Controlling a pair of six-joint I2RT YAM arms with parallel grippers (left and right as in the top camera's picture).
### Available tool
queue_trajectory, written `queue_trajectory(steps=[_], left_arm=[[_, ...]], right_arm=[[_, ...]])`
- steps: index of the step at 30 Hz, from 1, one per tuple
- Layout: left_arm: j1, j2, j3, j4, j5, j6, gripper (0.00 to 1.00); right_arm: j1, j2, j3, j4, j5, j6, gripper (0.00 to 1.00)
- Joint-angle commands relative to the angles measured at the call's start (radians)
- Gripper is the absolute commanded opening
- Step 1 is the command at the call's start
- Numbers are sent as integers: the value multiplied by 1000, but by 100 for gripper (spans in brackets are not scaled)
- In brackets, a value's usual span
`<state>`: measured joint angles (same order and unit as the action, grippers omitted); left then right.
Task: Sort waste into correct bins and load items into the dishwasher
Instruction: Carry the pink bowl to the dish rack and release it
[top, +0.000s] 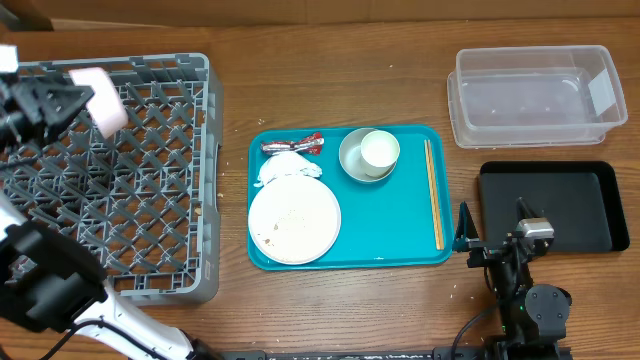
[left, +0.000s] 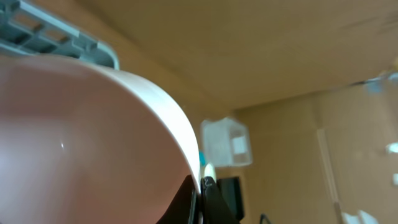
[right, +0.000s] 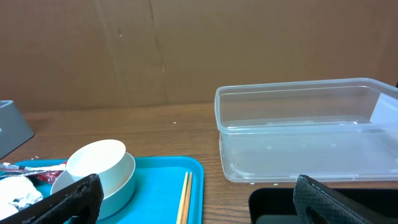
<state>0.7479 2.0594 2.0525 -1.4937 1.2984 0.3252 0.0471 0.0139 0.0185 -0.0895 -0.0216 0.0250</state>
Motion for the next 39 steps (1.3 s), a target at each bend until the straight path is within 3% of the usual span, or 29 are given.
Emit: queue_trajectory(steps=[1, 12, 15, 22, 33, 39], left_arm=[[75, -12, -135, 96, 283, 161, 4], [91, -11, -367, 585, 282, 111, 4], [66, -10, -388, 696, 273, -8, 4], [34, -7, -389, 747, 3, -161, 4], [10, 17, -391, 799, 24, -183, 4], [-17, 121, -391, 850, 177, -180, 4]], right_arm=[[-3, -11, -10, 5, 5, -7, 100], [-3, -11, -10, 5, 5, -7, 100], [-3, -11, -10, 5, 5, -6, 100], [-3, -11, -10, 5, 5, -7, 100], [-3, -11, -10, 5, 5, -7, 100], [-3, -11, -10, 5, 5, -7, 99]])
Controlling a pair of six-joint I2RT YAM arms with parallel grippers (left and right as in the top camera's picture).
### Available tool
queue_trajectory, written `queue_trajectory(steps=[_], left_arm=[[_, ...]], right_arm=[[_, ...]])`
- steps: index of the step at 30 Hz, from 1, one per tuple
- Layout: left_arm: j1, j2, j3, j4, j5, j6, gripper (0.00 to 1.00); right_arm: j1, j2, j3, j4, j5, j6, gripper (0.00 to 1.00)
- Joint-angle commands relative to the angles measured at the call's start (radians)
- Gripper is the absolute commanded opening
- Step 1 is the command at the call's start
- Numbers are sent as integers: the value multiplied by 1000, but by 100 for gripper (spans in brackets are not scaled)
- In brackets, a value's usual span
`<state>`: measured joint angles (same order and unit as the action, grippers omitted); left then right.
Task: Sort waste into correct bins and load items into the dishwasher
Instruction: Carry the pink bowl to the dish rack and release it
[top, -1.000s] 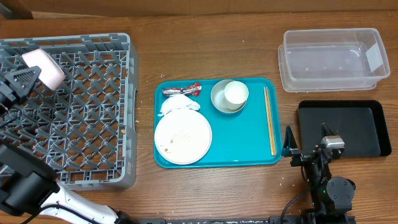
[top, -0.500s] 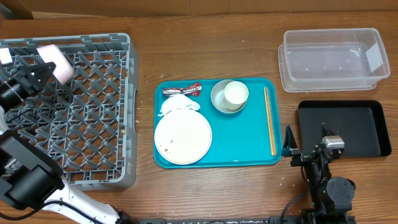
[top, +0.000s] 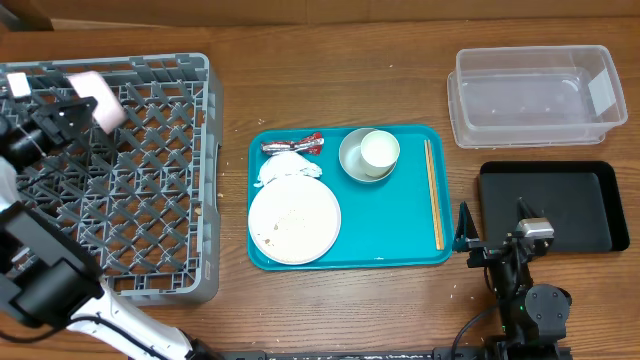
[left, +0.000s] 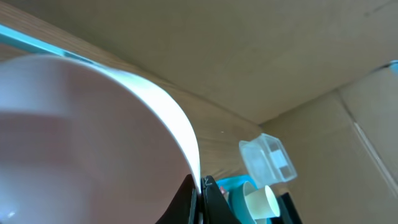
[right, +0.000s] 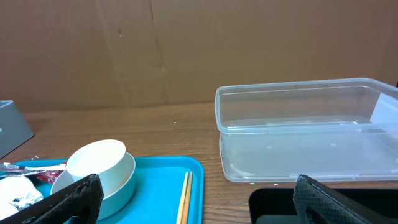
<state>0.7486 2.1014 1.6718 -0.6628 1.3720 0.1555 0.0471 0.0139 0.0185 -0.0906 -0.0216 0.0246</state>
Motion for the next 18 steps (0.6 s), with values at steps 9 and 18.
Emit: queue_trajectory(steps=[9, 18], left_arm=[[45, 134, -7, 35, 144, -79, 4], [155, 133, -7, 31, 146, -148, 4]], right_arm=[[-3, -11, -10, 6, 5, -6, 100], [-3, -11, -10, 6, 5, -6, 100]])
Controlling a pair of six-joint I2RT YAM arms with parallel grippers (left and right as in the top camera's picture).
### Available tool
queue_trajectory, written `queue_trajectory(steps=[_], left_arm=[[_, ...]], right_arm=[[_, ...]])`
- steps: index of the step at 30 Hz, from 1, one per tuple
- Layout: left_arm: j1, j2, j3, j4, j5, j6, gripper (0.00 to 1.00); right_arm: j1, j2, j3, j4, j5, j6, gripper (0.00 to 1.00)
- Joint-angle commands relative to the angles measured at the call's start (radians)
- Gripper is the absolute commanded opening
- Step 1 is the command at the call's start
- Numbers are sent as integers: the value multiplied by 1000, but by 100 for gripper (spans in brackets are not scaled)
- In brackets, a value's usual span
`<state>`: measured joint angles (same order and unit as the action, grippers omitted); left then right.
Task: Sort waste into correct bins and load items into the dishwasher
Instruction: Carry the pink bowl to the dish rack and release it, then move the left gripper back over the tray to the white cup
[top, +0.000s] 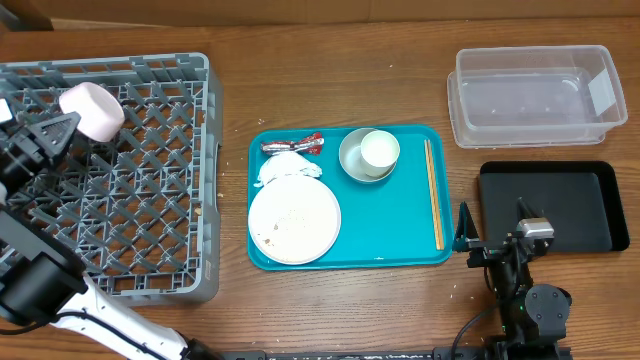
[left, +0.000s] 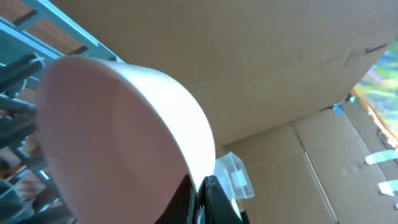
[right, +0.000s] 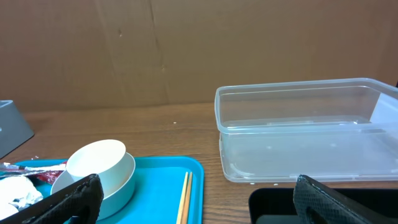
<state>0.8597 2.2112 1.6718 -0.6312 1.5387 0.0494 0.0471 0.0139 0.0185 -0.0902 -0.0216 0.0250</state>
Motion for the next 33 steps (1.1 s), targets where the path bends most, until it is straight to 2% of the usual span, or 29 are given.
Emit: queue_trajectory(steps=[1, 6, 7, 8, 9, 10, 11, 12, 14, 18, 20, 27, 28, 29, 30, 31, 33], left_arm=[[50, 23, -7, 0, -21, -53, 4], [65, 23, -7, 0, -35, -77, 4], [68, 23, -7, 0, -52, -96, 9], [70, 23, -7, 0, -59, -111, 24], [73, 23, -7, 0, -60, -123, 47], [76, 23, -7, 1, -60, -140, 66], [78, 23, -6, 6, -60, -154, 80], [79, 23, -6, 10, -60, -168, 92], [79, 23, -5, 18, -60, -189, 100], [89, 14, 20, 2, -94, -216, 100], [103, -12, 33, -32, -179, -253, 100], [146, -229, 47, -161, -751, -265, 100], [147, -291, 47, -176, -918, -291, 100], [145, -322, 47, -176, -995, -314, 100], [140, -344, 47, -175, -1028, -319, 94], [134, -364, 47, -171, -1029, -319, 73], [114, -382, 47, -161, -1004, -328, 4]], right_arm=[[-3, -11, -10, 6, 5, -7, 100], [-3, -11, -10, 6, 5, -6, 100], [-3, -11, -10, 6, 5, -7, 99], [-3, -11, -10, 6, 5, -6, 100], [-3, -11, -10, 6, 5, -7, 100], [-3, -11, -10, 6, 5, -7, 100], [-3, -11, -10, 6, 5, -7, 100], [-3, -11, -10, 6, 5, -7, 100], [-3, -11, -10, 6, 5, -7, 99], [-3, -11, -10, 6, 5, -6, 100], [-3, -11, -10, 6, 5, -7, 100], [-3, -11, -10, 6, 5, -7, 100], [-3, -11, -10, 6, 5, -6, 100], [-3, -11, -10, 6, 5, -7, 100], [-3, -11, -10, 6, 5, -7, 100], [-3, -11, -10, 6, 5, -7, 100], [-3, -11, -10, 6, 5, -7, 100]])
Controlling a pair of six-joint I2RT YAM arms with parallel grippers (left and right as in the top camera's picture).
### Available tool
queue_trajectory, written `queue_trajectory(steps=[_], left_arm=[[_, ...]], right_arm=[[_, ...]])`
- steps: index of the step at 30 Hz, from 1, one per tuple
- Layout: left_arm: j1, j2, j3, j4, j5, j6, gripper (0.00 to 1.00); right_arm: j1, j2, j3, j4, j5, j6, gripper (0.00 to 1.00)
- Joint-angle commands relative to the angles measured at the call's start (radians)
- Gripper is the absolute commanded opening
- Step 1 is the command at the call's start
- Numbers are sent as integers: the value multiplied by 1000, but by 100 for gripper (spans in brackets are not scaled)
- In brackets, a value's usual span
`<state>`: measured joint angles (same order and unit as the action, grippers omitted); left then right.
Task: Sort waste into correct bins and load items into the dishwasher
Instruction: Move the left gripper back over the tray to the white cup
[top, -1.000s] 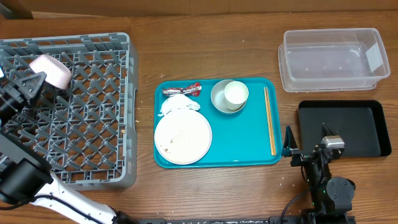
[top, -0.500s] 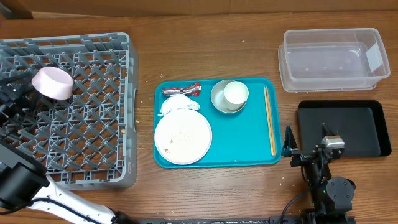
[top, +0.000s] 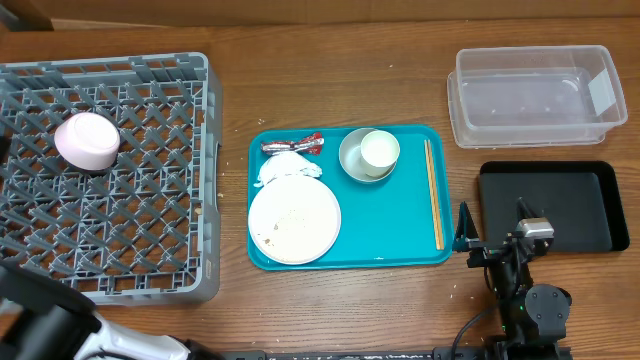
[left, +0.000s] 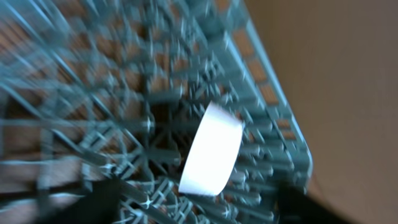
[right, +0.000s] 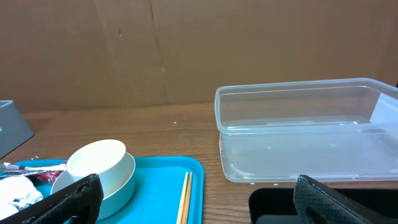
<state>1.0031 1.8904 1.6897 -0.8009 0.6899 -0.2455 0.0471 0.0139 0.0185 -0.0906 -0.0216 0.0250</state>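
The pink bowl (top: 87, 142) rests among the tines at the far left of the grey dish rack (top: 150, 230). In the left wrist view the bowl (left: 210, 149) shows edge-on, pale, a little ahead of my left gripper (left: 205, 198), which is open and empty; this gripper is outside the overhead frame. My right gripper (right: 199, 204) is open and empty near the table's front, to the right of the teal tray (top: 400, 250). The tray holds a dirty white plate (top: 294, 222), a crumpled napkin (top: 288, 166), a red wrapper (top: 293, 145), a cup in a bowl (top: 369, 153) and chopsticks (top: 434, 194).
A clear plastic bin (top: 537, 95) stands at the back right. In front of it lies a black bin (top: 552, 207), with the right arm's base just before it. The left arm's base shows at the bottom left corner (top: 40, 320).
My left gripper held the pink bowl above the rack's far left. The bowl now sits in the rack, let go, and the gripper is open and back out of the overhead view.
My left gripper was shut on the pink bowl over the rack's back left corner. It still held it there at the following two moments, a little lower each time. The bowl now stands in the rack, released. The right arm and the tray never moved.
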Motion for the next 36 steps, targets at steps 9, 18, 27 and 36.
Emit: queue_trajectory(steps=[9, 18, 27, 36], left_arm=[[-301, -47, 29, -12, -203, 44, 4], [-591, -14, 25, -42, -949, 44, 4], [-598, 111, 25, -98, -976, 44, 4], [-532, 127, 27, -123, -1051, -66, 4]], right_arm=[[-3, -11, -10, 6, 5, -7, 100], [-3, -11, -10, 6, 5, -7, 100], [-3, -11, -10, 6, 5, -7, 100], [-3, -11, -10, 6, 5, -6, 100]])
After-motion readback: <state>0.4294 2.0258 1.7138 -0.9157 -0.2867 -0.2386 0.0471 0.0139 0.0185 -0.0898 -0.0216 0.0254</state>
